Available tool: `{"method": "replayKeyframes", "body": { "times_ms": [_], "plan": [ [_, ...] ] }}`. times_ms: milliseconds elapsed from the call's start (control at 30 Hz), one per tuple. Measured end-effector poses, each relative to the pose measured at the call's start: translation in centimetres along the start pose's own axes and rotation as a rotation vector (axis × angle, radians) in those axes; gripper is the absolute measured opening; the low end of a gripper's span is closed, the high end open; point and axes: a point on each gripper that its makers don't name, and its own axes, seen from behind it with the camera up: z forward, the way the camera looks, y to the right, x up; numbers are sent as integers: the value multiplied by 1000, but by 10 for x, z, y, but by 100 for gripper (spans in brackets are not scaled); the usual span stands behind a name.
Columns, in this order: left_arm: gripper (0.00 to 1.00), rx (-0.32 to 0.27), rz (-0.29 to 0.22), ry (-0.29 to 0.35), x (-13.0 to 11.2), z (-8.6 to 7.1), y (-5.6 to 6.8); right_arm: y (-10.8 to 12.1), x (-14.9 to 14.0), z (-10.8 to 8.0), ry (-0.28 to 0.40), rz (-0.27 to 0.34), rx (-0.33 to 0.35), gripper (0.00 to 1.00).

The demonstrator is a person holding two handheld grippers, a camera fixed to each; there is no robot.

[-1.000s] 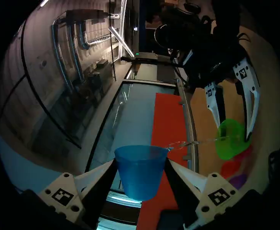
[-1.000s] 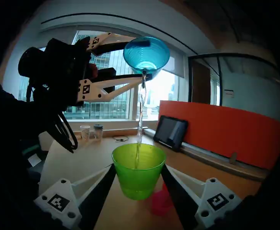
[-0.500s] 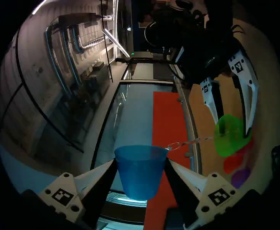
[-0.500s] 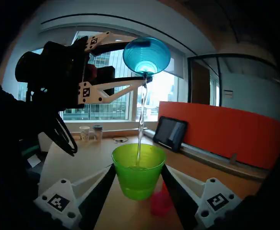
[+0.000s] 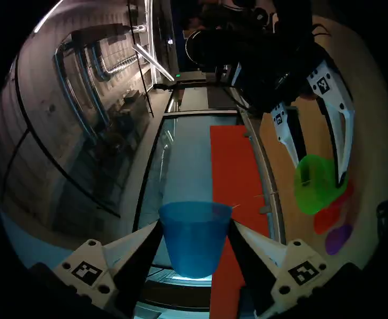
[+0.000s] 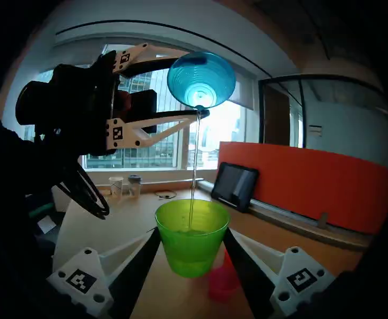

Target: Pour water

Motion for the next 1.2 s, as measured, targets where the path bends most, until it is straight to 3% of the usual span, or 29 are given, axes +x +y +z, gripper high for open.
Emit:
{"method": "replayKeyframes", "body": {
  "times_ms": [467,867,967,1200],
  "plan": [
    [85,0,19,-5,1,0,0,0,1,1,3,0,-3,88],
    [85,-5,-45,2,-5,4,-6,0,3,0,9,1,-4,88],
    [85,-11,-88,5,-5,3,-4,1,4,-1,12,3,-6,88],
    [85,-21,-258,16,-9,1,1,2,5,-2,16,6,-12,88]
  ]
}}
